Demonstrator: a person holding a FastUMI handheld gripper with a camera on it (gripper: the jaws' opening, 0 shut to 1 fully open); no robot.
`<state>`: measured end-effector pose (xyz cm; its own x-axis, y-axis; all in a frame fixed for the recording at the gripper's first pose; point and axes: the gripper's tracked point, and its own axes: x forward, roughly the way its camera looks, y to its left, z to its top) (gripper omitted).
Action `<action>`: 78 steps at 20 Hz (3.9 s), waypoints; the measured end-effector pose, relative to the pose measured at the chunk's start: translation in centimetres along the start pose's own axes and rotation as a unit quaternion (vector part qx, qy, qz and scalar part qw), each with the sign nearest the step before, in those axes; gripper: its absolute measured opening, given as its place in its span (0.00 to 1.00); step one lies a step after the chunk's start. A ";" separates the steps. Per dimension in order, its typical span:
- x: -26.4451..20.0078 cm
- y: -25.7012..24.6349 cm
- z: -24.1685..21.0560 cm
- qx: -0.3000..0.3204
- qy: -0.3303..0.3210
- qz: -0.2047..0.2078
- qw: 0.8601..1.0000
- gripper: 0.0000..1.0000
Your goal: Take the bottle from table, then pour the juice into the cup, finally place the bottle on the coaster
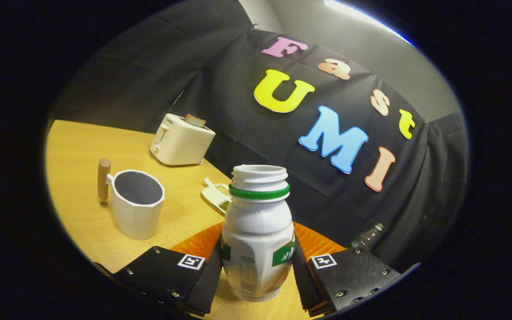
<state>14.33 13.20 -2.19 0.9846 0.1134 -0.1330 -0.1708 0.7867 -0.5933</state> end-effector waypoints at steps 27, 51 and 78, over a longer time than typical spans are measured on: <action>3.3 4.0 1.5 -0.337 0.011 0.034 0.941 0.72; 4.5 3.8 2.7 -0.502 0.000 0.017 0.864 0.72; 5.0 3.0 4.4 -0.564 -0.015 -0.005 0.826 0.72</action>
<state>18.89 18.83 -1.17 0.9837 0.1381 -0.1150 -0.0733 -0.2761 -0.9583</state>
